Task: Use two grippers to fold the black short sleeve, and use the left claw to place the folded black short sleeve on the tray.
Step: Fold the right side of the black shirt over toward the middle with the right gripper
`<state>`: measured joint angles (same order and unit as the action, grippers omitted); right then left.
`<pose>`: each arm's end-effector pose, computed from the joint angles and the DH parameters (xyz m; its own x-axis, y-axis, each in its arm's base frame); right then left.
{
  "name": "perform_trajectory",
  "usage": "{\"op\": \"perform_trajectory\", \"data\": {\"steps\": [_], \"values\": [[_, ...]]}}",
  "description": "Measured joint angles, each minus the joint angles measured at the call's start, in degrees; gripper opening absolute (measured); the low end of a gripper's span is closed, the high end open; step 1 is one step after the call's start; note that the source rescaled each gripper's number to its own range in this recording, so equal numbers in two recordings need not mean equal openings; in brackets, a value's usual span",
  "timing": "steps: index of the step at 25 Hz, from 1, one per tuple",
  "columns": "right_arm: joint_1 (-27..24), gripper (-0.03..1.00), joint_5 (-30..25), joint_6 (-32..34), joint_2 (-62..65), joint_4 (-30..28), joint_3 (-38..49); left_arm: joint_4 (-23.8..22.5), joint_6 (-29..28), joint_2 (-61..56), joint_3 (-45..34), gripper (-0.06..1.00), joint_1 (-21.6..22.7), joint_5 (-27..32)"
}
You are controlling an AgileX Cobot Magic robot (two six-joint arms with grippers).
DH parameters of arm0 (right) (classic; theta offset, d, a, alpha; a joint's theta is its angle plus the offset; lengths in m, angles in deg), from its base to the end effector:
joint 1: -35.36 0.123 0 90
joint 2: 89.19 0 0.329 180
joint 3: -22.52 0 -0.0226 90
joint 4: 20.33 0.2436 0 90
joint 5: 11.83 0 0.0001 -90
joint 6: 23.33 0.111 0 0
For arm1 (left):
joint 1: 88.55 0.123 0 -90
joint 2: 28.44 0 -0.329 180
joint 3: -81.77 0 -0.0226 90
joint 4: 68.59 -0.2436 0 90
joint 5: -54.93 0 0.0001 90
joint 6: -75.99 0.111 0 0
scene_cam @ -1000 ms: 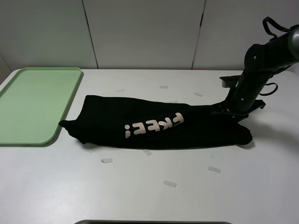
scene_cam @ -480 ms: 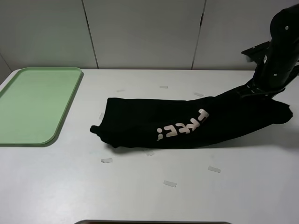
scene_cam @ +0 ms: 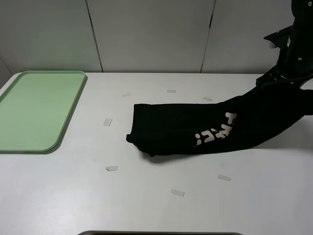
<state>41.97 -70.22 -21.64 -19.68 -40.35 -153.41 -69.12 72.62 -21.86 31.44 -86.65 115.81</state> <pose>0.3633 0.0095 0.2455 -0.9591 -0.2638 -0.1031 -0.2213 0.9251 -0.3085 -0.0369 -0.0003 0.2608 -0.4631 -0.0697 -0.8836 -0.0655 0.9969 -0.0443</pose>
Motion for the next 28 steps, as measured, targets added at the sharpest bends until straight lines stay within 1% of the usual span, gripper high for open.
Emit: {"op": "perform_trajectory", "data": {"steps": [2, 6, 10, 14, 20, 21, 22, 23, 25, 26, 27, 28], "values": [[1.19, 0.12, -0.28, 0.61, -1.4, 0.54, -0.05, 0.0, 0.0, 0.0, 0.0, 0.98, 0.0, 0.0], [6.63, 0.12, -0.33, 3.71, -5.19, -0.09, -0.05, 0.0, 0.0, 0.0, 0.0, 0.98, 0.0, 0.0], [12.0, 0.12, -0.27, 11.9, -9.02, -2.9, -0.05, 0.0, 0.0, 0.0, 0.0, 0.98, 0.0, 0.0], [15.26, 0.12, 0.73, 19.06, -10.45, -3.85, -0.05, 0.0, 0.0, 0.0, 0.0, 0.98, 0.0, 0.0], [19.21, 0.13, 3.15, 24.17, -10.76, -4.1, -0.05, 0.0, 0.0, 0.0, 0.0, 0.98, 0.0, 0.0], [19.76, 0.18, 3.14, 24.57, -10.76, -4.1, -0.17, 0.0, 0.0, 0.0, 0.0, 0.98, 0.0, 0.0], [20.23, 0.25, 2.89, 25.1, -10.76, -4.01, -0.49, 0.0, 0.0, 0.0, 0.0, 0.98, 0.0, 0.0], [20.65, 0.39, 2.4, 25.59, -10.76, -3.69, -1.1, 0.0, 0.0, 0.0, 0.0, 0.98, 0.0, 0.0], [21.57, 0.75, 1.14, 26.37, -10.76, -3.26, -3.04, 0.0, 0.0, 0.0, 0.0, 0.98, 0.0, 0.0], [22.03, 0.84, 0.47, 26.74, -10.76, -2.76, -4.72, 0.0, 0.0, 0.0, 0.0, 0.98, 0.0, 0.0], [22.29, 0.9, -0.2, 26.74, -10.76, -2.28, -6.17, 0.0, 0.0, 0.0, 0.0, 0.98, 0.0, 0.0], [22.48, 0.94, -1.2, 26.69, -10.79, -1.5, -7.83, 0.0, 0.0, 0.0, 0.0, 0.98, 0.0, 0.0]]}}
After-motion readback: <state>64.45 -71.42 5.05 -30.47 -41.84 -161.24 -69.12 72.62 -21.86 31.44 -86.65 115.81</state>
